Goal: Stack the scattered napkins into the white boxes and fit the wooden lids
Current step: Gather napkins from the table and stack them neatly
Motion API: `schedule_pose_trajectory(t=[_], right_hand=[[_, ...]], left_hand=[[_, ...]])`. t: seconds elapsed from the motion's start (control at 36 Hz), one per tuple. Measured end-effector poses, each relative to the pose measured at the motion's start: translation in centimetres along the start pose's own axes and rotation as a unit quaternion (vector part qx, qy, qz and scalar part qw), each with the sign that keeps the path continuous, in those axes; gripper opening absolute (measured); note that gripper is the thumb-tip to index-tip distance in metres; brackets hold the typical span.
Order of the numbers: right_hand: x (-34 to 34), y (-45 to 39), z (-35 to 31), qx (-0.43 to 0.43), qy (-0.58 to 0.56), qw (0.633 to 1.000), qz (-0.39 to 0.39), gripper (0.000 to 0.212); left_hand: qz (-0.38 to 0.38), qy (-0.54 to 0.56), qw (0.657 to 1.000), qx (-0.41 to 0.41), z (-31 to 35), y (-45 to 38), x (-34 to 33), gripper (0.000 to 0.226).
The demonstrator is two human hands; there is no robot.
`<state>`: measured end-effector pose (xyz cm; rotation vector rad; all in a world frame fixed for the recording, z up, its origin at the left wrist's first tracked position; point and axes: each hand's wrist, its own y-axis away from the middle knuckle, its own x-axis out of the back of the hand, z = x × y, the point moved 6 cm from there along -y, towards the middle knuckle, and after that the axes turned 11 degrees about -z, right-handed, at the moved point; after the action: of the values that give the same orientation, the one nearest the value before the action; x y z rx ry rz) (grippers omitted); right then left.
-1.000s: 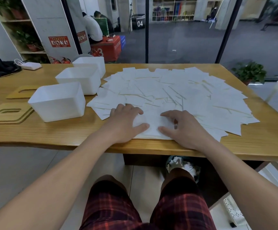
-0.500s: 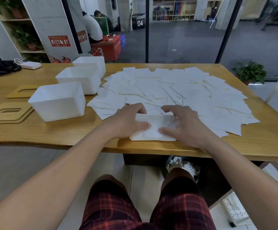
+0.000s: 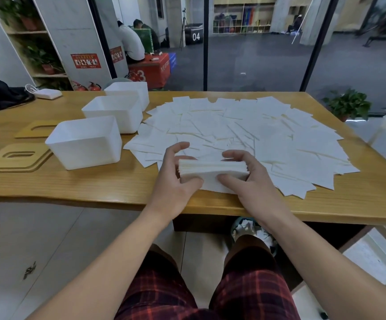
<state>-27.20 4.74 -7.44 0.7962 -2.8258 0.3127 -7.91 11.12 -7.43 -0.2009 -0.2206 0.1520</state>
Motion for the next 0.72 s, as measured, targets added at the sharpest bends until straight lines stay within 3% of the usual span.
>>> schedule_pose_trajectory(t=[0.5, 0.72], right_hand=[[-0.34, -0.08, -0.51, -0.011, -0.072, 0.997, 0.009, 0.041], [-0.08, -0.11, -0.38, -0.008, -0.051, 0.999, 0.005, 0.036]], left_hand=[[0.014, -0.018, 1.000, -0.018, 0.16, 0.22, -0.68, 0.084], [0.034, -0.019, 0.999, -0.026, 0.81, 0.30, -0.59, 0.081]])
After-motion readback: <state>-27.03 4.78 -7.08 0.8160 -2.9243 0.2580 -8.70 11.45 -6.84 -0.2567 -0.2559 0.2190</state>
